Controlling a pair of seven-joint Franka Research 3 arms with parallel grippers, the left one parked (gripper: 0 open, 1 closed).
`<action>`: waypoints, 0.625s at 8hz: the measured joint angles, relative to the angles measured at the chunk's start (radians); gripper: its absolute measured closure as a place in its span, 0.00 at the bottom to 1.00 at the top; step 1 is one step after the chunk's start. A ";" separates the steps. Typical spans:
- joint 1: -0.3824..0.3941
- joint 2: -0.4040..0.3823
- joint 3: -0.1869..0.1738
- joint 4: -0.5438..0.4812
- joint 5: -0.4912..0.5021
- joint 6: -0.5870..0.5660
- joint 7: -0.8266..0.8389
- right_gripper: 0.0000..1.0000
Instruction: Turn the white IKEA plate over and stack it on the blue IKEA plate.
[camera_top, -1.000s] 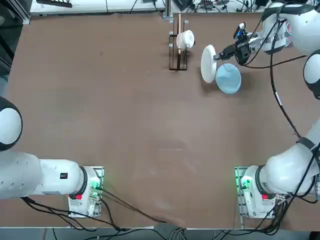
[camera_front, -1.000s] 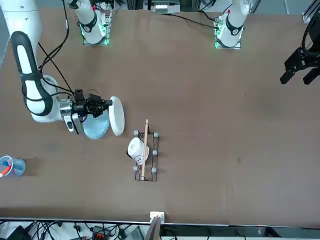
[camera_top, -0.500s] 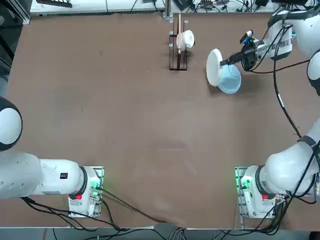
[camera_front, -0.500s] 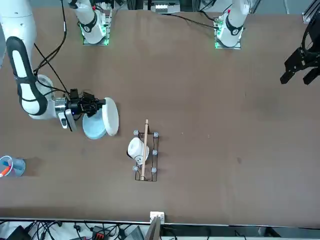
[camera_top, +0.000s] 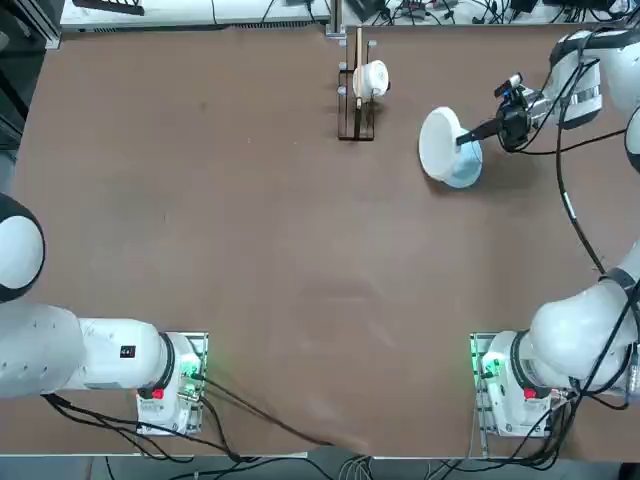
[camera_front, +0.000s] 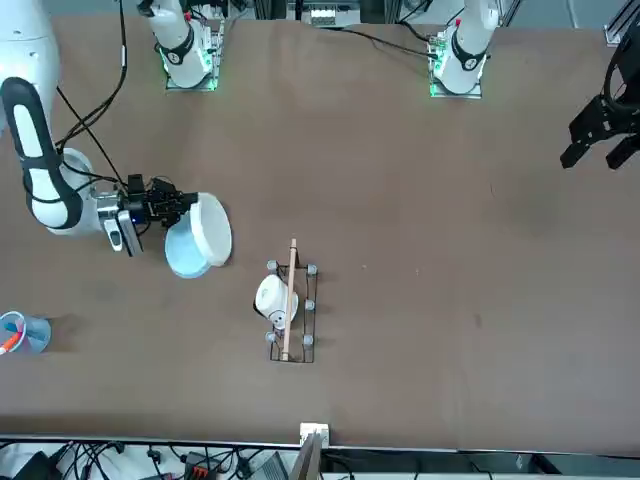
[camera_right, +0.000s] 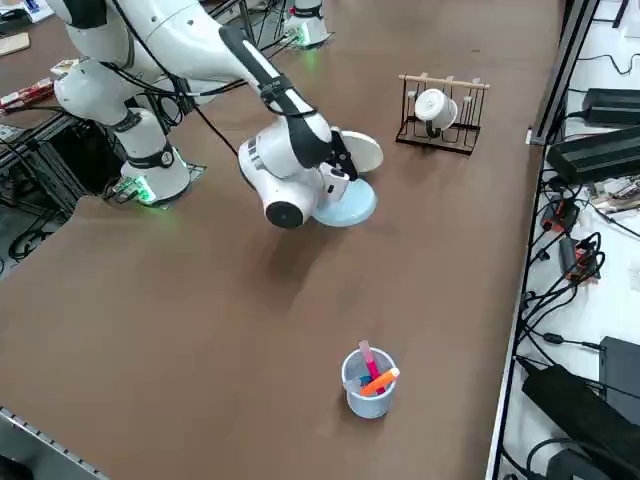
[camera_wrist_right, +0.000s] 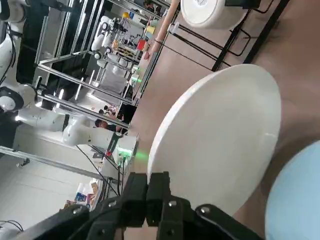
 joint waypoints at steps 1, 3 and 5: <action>-0.013 0.008 0.000 0.000 -0.008 -0.010 -0.024 0.97; -0.031 0.022 0.000 0.007 -0.018 -0.027 -0.049 0.97; -0.049 0.035 0.000 0.039 -0.055 -0.028 -0.050 0.96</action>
